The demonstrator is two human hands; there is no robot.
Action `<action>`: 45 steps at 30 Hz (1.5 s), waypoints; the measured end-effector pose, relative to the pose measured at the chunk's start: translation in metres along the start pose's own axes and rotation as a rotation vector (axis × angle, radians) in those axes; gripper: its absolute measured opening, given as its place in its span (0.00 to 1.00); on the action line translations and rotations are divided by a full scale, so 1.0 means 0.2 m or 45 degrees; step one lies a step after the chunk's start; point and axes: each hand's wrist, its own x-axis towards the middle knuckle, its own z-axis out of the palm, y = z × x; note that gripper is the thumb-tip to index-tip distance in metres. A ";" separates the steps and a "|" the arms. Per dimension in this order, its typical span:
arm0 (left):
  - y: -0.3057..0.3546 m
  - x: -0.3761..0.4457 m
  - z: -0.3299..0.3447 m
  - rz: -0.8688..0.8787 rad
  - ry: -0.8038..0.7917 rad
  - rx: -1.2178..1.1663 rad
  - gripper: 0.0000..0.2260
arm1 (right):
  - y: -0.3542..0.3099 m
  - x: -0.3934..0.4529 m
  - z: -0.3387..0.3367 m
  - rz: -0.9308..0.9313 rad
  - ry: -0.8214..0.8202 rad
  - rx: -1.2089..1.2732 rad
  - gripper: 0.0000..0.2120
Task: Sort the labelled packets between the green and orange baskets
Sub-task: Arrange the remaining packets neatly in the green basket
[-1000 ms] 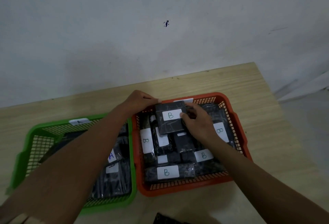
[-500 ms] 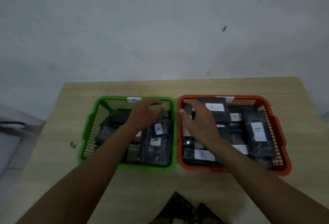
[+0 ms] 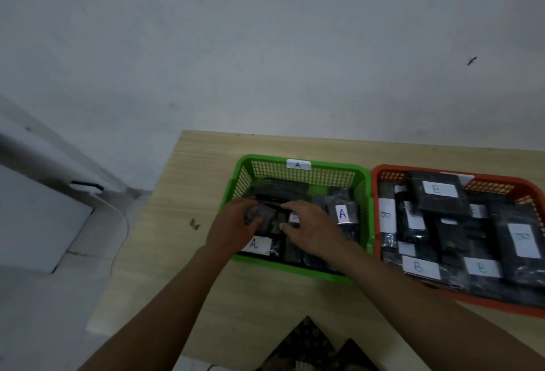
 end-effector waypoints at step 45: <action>0.90 -0.10 0.49 -0.094 -0.161 -0.662 0.29 | 0.55 -0.70 -0.43 0.648 1.276 0.882 0.13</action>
